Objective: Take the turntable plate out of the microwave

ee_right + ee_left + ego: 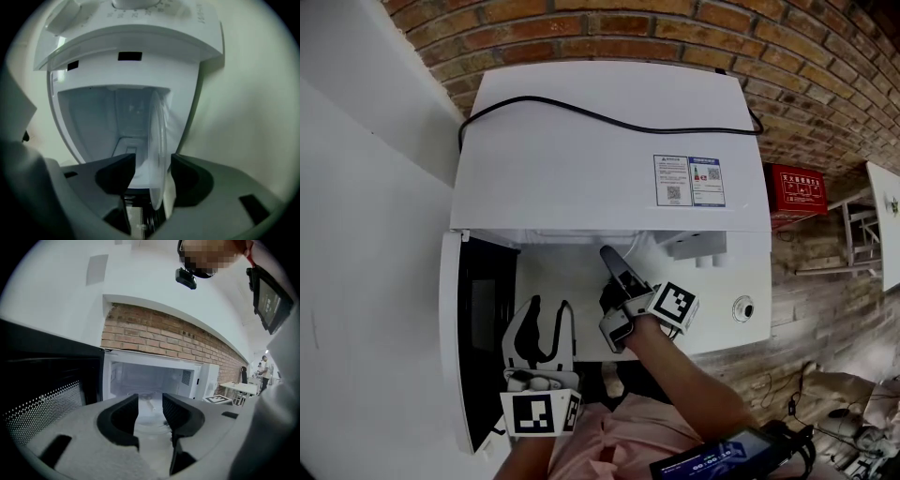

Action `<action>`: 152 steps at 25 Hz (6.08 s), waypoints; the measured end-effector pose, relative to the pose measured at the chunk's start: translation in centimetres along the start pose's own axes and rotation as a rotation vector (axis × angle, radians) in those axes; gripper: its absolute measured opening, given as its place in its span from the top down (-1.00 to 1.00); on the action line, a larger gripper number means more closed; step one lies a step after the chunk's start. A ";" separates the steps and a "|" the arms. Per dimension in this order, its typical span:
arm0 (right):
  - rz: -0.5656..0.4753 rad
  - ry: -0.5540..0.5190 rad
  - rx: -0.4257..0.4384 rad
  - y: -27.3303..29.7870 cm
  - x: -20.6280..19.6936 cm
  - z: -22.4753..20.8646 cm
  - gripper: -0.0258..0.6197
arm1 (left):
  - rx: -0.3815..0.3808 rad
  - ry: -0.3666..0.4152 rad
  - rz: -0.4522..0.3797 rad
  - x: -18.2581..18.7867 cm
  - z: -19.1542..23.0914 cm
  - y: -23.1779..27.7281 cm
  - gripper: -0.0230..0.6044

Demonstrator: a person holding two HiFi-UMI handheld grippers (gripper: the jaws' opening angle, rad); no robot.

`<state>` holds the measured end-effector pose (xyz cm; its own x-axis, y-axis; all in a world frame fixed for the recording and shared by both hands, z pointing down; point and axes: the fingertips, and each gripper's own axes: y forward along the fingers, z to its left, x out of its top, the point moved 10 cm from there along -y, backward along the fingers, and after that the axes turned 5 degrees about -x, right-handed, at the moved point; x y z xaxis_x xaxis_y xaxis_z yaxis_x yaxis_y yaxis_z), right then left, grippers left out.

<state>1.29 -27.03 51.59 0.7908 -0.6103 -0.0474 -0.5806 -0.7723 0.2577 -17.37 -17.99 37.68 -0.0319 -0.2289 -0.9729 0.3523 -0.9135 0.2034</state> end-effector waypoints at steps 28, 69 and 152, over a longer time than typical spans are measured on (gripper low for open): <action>0.024 -0.014 0.035 -1.2 -0.8 -0.8 0.81 | 0.016 0.008 0.008 -0.5 -0.5 -0.4 0.40; 0.198 -0.156 0.171 -1.3 -1.9 -1.5 0.83 | 0.070 0.012 -0.014 -0.1 -1.4 -2.4 0.40; 0.356 -0.002 -0.060 -9.4 -3.6 -5.2 0.83 | 0.213 -0.038 0.007 -4.6 -2.8 -4.1 0.41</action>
<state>4.89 -16.68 54.37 0.5405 -0.8397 0.0534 -0.8070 -0.4994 0.3151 -16.06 -12.29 41.05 -0.0666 -0.2439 -0.9675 0.1468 -0.9615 0.2323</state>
